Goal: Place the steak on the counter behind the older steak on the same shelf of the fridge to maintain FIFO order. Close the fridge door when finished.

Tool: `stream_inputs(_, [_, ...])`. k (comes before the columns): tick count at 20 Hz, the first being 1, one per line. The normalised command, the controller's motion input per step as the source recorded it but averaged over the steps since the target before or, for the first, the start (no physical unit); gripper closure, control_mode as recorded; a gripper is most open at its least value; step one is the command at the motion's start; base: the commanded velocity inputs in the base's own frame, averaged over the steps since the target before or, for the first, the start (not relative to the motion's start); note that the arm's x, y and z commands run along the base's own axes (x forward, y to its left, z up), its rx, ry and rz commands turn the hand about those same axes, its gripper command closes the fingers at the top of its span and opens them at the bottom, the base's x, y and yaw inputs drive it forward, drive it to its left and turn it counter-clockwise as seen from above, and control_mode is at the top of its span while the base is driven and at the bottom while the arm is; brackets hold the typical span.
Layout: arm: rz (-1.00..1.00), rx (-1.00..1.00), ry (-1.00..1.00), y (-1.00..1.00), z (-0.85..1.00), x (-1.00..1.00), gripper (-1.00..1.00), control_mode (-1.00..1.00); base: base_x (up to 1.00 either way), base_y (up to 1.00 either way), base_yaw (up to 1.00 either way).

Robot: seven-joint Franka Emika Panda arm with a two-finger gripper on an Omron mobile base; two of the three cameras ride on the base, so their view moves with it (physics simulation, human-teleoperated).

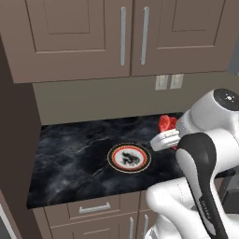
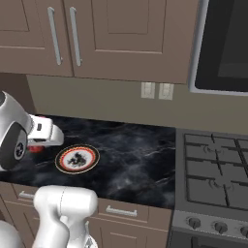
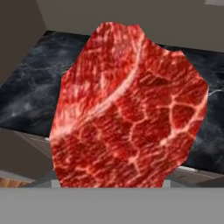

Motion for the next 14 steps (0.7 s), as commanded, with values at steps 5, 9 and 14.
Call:
stream_inputs(5, [0.04, -0.1, 0.01, 0.3, -0.02, 0.0, 1.0, -1.0, 0.0, 0.0, 0.0])
stream_inputs(9, [0.0, 0.0, -0.03, 0.05, -0.07, -0.17, 1.0, -1.0, 0.0, 0.0, 0.0])
stream_inputs(14, [0.0, 0.0, -0.02, 0.02, -0.08, -0.24, 1.0, 1.0, -0.6, 0.0, 0.0])
